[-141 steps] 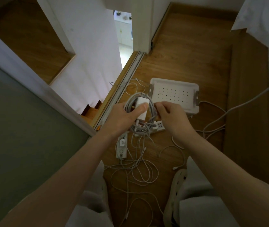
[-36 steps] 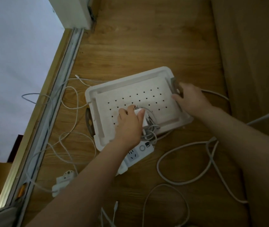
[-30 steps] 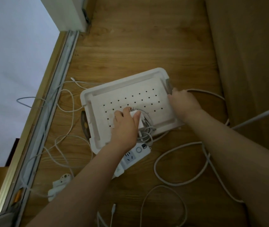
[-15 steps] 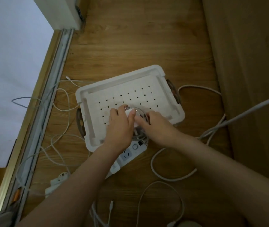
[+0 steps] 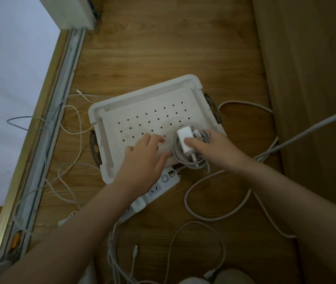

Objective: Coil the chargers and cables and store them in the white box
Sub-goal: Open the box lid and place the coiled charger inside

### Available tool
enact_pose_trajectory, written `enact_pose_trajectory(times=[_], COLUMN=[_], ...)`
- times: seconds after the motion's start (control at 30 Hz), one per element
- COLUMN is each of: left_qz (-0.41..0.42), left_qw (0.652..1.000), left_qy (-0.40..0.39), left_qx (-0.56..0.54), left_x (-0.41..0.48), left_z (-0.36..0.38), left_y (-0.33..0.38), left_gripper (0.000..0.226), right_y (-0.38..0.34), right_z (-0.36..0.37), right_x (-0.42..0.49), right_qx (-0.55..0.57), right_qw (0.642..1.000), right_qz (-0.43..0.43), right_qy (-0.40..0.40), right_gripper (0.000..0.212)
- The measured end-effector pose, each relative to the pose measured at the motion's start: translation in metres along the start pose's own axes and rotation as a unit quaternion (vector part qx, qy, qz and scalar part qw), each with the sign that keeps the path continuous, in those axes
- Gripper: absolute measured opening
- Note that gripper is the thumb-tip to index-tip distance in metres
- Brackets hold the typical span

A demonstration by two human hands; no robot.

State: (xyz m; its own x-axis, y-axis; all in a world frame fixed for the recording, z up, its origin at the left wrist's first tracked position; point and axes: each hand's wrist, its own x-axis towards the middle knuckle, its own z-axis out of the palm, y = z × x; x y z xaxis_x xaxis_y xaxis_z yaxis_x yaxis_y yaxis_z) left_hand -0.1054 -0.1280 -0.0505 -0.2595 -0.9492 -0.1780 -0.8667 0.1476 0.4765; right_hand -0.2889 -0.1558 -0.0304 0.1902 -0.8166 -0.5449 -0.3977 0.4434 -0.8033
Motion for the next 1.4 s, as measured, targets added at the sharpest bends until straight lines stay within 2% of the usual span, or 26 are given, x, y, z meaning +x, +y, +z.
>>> enact_pose_trajectory(times=[0.1,0.17,0.23,0.37,0.53,0.63,0.8,0.9,1.0,1.13,1.23,1.4], left_qz=[0.032,0.055,0.072,0.074,0.091,0.092,0.034,-0.035,-0.106,-0.198,-0.216,-0.218], left_qw=[0.978,0.969,0.973,0.984,0.980,0.974,0.960,0.963,0.966,0.962,0.964,0.963], left_qy=[-0.063,-0.078,-0.064,0.023,0.109,0.166,0.246,0.243,0.206,0.160,0.147,0.156], left_qx=[0.197,0.227,0.212,0.162,0.138,0.126,0.126,0.109,0.113,0.102,0.055,0.016], left_x=[-0.008,-0.009,-0.009,-0.011,-0.006,0.000,0.009,0.007,0.001,-0.006,-0.003,0.012], left_z=[0.005,0.009,0.008,-0.013,-0.042,-0.061,-0.085,-0.085,-0.074,-0.056,-0.044,-0.041], left_y=[-0.011,-0.010,-0.006,-0.002,-0.001,-0.004,-0.028,-0.058,-0.090,-0.119,-0.120,-0.109], left_gripper=[0.034,0.032,0.029,0.024,0.029,0.017,0.019,0.017,0.016,0.019,0.017,0.015], right_y=[0.002,0.000,-0.002,-0.018,-0.054,-0.075,-0.086,-0.080,-0.063,-0.034,-0.017,-0.004], right_z=[-0.007,-0.007,-0.005,-0.005,-0.005,-0.001,0.011,0.021,0.037,0.070,0.087,0.080], right_x=[-0.005,-0.007,-0.008,-0.012,-0.021,-0.026,-0.028,-0.017,0.010,0.046,0.058,0.064], right_qx=[0.060,0.100,0.121,0.115,0.128,0.087,0.091,0.044,-0.020,-0.063,-0.084,-0.030], right_qw=[0.996,0.990,0.984,0.983,0.973,0.961,0.943,0.955,0.974,0.988,0.990,0.987], right_qz=[0.004,0.017,0.025,-0.004,-0.102,-0.189,-0.238,-0.222,-0.163,-0.093,-0.054,0.011], right_qy=[0.070,0.103,0.125,0.142,0.160,0.185,0.214,0.191,0.157,0.109,0.097,0.158], right_gripper=[0.004,0.010,0.022,0.024,0.032,0.040,0.041,0.039,0.039,0.049,0.051,0.054])
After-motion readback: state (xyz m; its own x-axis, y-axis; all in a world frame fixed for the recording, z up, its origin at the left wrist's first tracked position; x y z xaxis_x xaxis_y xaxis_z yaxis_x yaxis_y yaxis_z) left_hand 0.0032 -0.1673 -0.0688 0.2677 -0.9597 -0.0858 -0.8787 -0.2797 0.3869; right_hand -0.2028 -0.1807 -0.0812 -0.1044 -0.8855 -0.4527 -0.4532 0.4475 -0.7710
